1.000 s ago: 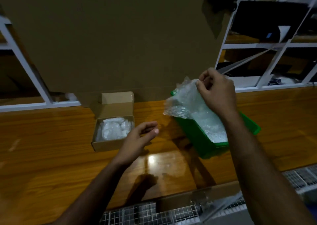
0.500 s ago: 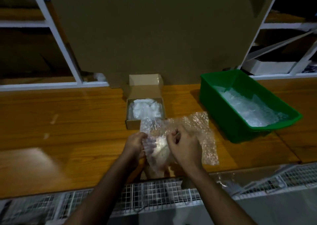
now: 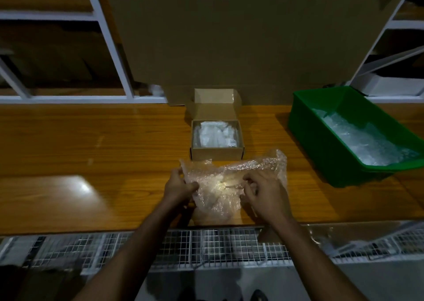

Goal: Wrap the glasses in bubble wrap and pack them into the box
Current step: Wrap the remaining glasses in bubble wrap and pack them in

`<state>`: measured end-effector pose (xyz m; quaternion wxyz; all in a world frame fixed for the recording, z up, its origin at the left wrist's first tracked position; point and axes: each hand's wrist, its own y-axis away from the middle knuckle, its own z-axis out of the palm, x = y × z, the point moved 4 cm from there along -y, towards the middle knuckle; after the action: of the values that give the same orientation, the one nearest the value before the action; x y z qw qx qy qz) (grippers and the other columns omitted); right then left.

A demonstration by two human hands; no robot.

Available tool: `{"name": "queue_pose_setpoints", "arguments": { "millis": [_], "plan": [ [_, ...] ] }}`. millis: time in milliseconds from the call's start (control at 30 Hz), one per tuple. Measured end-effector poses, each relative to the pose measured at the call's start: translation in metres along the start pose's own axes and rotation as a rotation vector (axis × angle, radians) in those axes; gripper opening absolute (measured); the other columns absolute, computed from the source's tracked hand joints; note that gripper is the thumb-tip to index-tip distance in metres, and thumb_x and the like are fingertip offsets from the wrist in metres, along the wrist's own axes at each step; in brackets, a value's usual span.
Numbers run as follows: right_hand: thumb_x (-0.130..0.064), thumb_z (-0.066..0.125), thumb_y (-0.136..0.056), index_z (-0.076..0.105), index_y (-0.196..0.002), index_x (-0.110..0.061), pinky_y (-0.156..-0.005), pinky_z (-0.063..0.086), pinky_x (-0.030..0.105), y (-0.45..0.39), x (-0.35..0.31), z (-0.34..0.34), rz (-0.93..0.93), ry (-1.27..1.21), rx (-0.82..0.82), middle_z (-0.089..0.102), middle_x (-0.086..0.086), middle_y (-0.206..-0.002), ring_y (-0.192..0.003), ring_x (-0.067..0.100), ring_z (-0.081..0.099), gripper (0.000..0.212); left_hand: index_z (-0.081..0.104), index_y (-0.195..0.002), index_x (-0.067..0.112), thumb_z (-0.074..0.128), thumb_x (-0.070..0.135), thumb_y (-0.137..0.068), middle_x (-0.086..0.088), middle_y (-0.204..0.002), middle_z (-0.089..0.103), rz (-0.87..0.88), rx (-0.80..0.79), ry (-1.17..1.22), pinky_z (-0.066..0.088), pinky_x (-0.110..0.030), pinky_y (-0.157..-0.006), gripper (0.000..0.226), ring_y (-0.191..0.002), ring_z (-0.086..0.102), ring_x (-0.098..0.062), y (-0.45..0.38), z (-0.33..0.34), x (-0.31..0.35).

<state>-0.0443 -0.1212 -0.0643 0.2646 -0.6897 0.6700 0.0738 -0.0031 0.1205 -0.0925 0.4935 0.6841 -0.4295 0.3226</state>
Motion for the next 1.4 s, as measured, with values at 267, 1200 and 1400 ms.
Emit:
{"name": "queue_pose_setpoints", "arguments": {
  "millis": [267, 1200, 1400],
  "plan": [
    [-0.048, 0.037, -0.1, 0.061, -0.116, -0.029, -0.076, 0.055, 0.033, 0.018, 0.0, 0.014, -0.02, 0.269, -0.172, 0.065, -0.006, -0.113, -0.093, 0.011, 0.06, 0.035, 0.039, -0.147, 0.019, 0.066, -0.005, -0.084, -0.013, -0.112, 0.066, 0.083, -0.054, -0.007, 0.057, -0.032, -0.058, 0.073, -0.082, 0.069, -0.025, -0.018, -0.029, -0.007],
    [-0.066, 0.055, -0.086, 0.043, -0.139, -0.028, -0.101, 0.043, 0.039, 0.004, -0.073, 0.015, -0.159, -0.05, -0.194, 0.048, -0.004, -0.133, -0.118, 0.012, 0.044, 0.067, 0.042, -0.123, 0.032, 0.079, 0.003, -0.08, -0.005, -0.097, 0.065, 0.257, 0.1, -0.019, 0.056, -0.032, -0.053, 0.064, -0.074, 0.07, -0.021, 0.016, -0.05, 0.002],
    [-0.063, 0.07, -0.071, 0.03, -0.143, -0.021, -0.084, 0.043, 0.029, 0.059, -0.138, 0.021, -0.182, 0.027, -0.164, 0.047, -0.001, -0.124, -0.105, 0.017, 0.047, 0.092, 0.045, -0.128, 0.023, 0.078, -0.002, -0.077, -0.007, -0.089, 0.065, 0.263, 0.124, 0.074, 0.06, -0.035, -0.057, 0.066, -0.076, 0.069, -0.019, 0.022, -0.028, 0.023]
  ]
}}
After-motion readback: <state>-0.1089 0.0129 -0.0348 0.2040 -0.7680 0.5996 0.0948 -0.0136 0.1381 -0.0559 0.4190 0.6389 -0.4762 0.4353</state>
